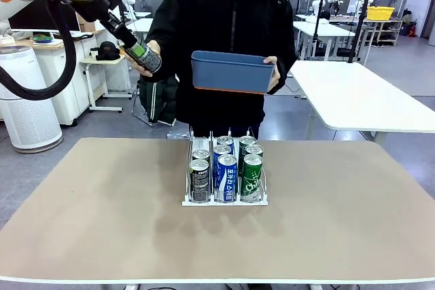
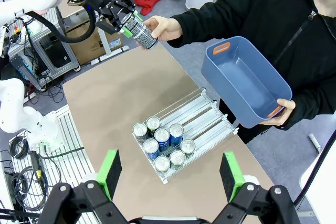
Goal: Fill the beverage cans into the dispenser.
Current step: Pick up the Pepsi coke handed by the human, then place the picked Pepsi coke in the line of the Automatic Can Dispenser with the same cans.
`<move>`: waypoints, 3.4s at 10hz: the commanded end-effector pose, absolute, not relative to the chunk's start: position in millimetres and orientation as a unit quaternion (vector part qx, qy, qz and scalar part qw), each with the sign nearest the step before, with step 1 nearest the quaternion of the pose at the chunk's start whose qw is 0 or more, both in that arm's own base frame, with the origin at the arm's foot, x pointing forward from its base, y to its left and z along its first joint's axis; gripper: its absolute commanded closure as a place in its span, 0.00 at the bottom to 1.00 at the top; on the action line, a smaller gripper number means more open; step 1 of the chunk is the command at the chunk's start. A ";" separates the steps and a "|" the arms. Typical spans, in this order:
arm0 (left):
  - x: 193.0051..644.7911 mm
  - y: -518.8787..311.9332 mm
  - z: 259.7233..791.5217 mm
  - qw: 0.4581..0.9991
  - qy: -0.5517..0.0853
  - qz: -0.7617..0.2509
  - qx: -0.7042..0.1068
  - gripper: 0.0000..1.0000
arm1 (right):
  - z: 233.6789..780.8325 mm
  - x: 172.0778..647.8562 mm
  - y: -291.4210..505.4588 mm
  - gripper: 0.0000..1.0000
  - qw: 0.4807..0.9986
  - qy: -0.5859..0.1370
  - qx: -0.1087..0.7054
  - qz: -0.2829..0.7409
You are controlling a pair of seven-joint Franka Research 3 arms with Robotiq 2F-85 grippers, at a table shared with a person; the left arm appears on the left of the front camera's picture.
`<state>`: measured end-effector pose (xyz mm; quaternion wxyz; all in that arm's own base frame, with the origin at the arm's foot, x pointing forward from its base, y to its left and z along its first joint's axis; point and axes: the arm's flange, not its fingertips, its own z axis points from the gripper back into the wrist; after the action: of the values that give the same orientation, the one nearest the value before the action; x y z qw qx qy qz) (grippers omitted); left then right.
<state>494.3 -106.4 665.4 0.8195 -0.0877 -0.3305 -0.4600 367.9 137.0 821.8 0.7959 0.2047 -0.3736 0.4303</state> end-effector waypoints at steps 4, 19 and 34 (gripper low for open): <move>492.0 -107.8 669.7 0.833 -0.329 -0.433 -0.100 1.00 | 820.2 367.1 136.8 0.00 0.796 -0.373 0.205 0.431; 494.4 -105.3 665.9 0.825 -0.327 -0.453 -0.083 1.00 | 820.2 367.1 136.8 0.00 0.796 -0.373 0.205 0.431; 473.9 -140.7 668.9 0.888 -0.274 -0.359 -0.080 0.42 | 820.2 367.1 136.8 0.00 0.796 -0.373 0.205 0.431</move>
<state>487.6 -127.8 660.3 0.8644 -0.0859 -0.2915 -0.4005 367.9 137.0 821.8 0.7959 0.2047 -0.3736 0.4303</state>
